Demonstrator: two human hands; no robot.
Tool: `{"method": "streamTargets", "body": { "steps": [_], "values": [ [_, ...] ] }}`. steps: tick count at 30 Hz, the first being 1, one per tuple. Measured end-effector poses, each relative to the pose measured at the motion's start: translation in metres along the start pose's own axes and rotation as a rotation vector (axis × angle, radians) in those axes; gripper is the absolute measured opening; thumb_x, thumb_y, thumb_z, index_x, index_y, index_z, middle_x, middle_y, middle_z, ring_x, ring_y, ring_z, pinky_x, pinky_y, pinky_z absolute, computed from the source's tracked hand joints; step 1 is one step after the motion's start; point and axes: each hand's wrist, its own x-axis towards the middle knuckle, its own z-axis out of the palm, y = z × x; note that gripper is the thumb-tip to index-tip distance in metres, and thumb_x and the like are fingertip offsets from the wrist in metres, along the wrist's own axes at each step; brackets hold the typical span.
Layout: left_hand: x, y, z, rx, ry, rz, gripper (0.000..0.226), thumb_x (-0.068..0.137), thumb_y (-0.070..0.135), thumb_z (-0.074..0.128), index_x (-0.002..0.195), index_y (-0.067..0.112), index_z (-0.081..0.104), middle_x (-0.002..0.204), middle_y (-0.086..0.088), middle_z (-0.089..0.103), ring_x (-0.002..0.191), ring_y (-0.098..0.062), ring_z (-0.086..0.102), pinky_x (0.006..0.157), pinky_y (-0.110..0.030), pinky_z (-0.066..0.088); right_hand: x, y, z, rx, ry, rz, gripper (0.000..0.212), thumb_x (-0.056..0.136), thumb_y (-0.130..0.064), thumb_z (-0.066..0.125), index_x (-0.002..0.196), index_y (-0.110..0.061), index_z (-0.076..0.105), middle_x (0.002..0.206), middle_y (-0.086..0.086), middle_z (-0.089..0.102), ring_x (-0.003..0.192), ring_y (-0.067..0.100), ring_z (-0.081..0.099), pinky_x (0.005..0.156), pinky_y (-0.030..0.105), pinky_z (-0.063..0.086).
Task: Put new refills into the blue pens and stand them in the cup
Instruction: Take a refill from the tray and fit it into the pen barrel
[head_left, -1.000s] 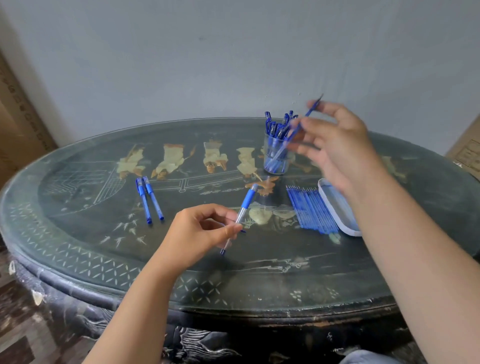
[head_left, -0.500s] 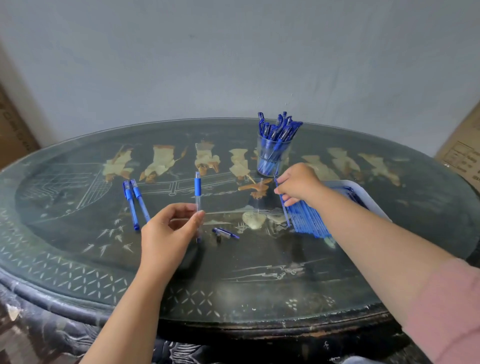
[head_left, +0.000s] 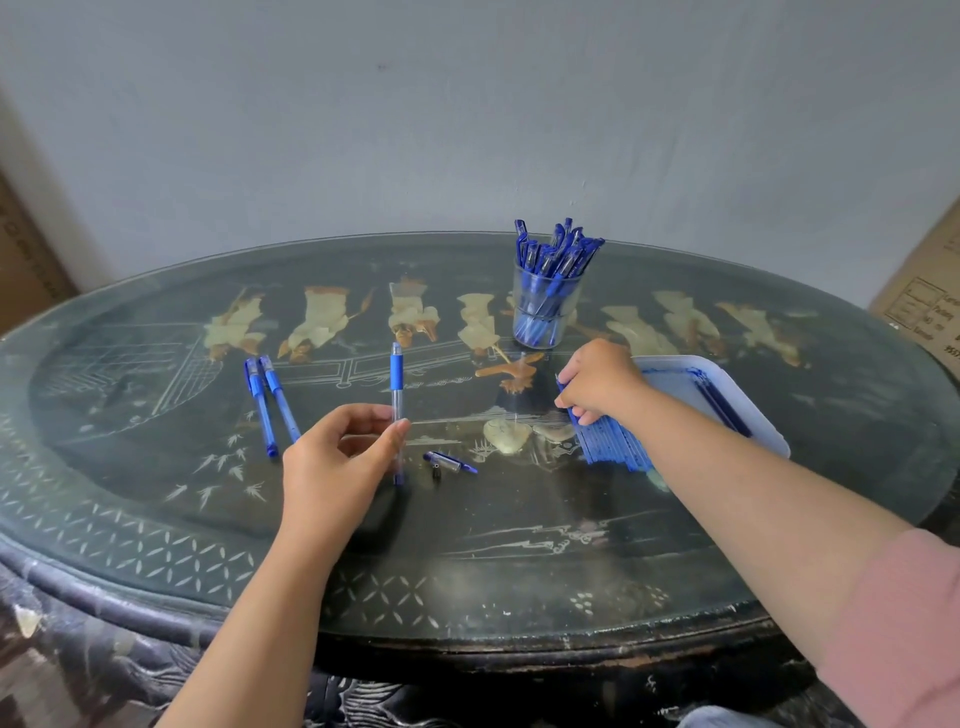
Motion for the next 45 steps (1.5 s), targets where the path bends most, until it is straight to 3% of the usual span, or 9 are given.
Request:
{"method": "streamTargets", "body": {
  "steps": [2,5,10,14,18,21,24,30,45],
  "values": [
    [0.000,0.000,0.000,-0.001,-0.001,-0.001,0.010,0.082,0.021,0.077,0.090,0.024,0.071,0.082,0.003,0.074,0.072,-0.018,0.073,0.081,-0.047,0.059,0.000,0.002,-0.002,-0.001,0.020,-0.051,0.021,0.084,-0.003,0.067,0.105,0.002,0.069,0.074,0.009,0.067,0.059,0.020,0.066,0.053,0.026,0.055],
    [0.000,0.000,0.000,-0.002,-0.001,0.001,0.010,0.082,0.021,0.077,0.090,0.024,0.071,0.082,0.003,0.074,0.073,-0.019,0.073,0.081,-0.047,0.059,-0.002,0.004,-0.003,-0.012,0.027,-0.074,0.023,0.083,-0.002,0.067,0.105,0.001,0.068,0.076,0.010,0.067,0.055,0.017,0.062,0.046,0.023,0.049],
    [-0.001,0.000,0.000,0.001,0.002,0.002,0.010,0.082,0.020,0.077,0.090,0.023,0.071,0.082,0.003,0.074,0.072,-0.018,0.072,0.081,-0.046,0.060,-0.003,0.004,-0.004,-0.028,0.050,-0.108,0.021,0.083,-0.002,0.067,0.104,0.002,0.069,0.084,0.016,0.071,0.059,0.021,0.064,0.052,0.028,0.054],
    [-0.001,0.001,-0.001,0.003,-0.003,0.002,0.011,0.082,0.020,0.077,0.090,0.023,0.071,0.082,0.003,0.074,0.072,-0.019,0.072,0.080,-0.046,0.060,-0.007,0.002,-0.003,-0.048,0.053,-0.091,0.019,0.088,-0.008,0.069,0.107,-0.007,0.069,0.103,0.015,0.070,0.076,0.029,0.073,0.076,0.041,0.061],
    [-0.001,0.001,-0.002,0.009,-0.005,0.004,0.011,0.082,0.021,0.077,0.091,0.023,0.071,0.083,0.002,0.074,0.071,-0.017,0.072,0.081,-0.045,0.060,-0.012,0.005,-0.005,0.015,0.102,-0.134,0.018,0.090,-0.013,0.069,0.108,-0.012,0.068,0.103,0.006,0.066,0.073,0.028,0.072,0.075,0.039,0.061],
    [-0.003,0.001,-0.002,-0.008,0.005,-0.001,0.010,0.082,0.020,0.076,0.090,0.024,0.071,0.082,0.001,0.074,0.070,-0.019,0.072,0.082,-0.046,0.059,-0.021,0.022,-0.013,0.142,0.221,-0.153,0.009,0.092,-0.015,0.065,0.100,-0.014,0.068,0.091,0.001,0.064,0.071,0.024,0.067,0.069,0.036,0.059],
    [-0.005,0.003,-0.002,-0.010,0.006,0.009,0.010,0.082,0.021,0.076,0.089,0.024,0.071,0.082,0.002,0.074,0.071,-0.018,0.072,0.081,-0.045,0.059,-0.026,0.055,-0.031,0.052,0.414,-0.100,0.017,0.090,-0.005,0.056,0.093,-0.006,0.073,0.100,0.012,0.072,0.093,0.032,0.066,0.083,0.040,0.055],
    [-0.007,0.006,-0.001,0.021,-0.001,0.026,0.012,0.081,0.022,0.075,0.091,0.024,0.070,0.085,0.002,0.073,0.070,-0.013,0.072,0.080,-0.042,0.060,-0.032,0.106,-0.053,-0.309,0.460,0.136,0.032,0.091,-0.001,0.049,0.114,-0.010,0.069,0.119,0.015,0.062,0.106,0.039,0.059,0.075,0.035,0.045],
    [-0.006,0.004,0.002,0.062,-0.004,0.058,0.012,0.081,0.021,0.075,0.091,0.024,0.070,0.084,0.002,0.073,0.066,-0.011,0.070,0.073,-0.031,0.059,-0.030,0.112,-0.050,-0.392,0.381,0.163,0.030,0.091,0.001,0.050,0.121,-0.002,0.053,0.112,0.017,0.060,0.102,0.035,0.058,0.069,0.036,0.044]
  ]
}}
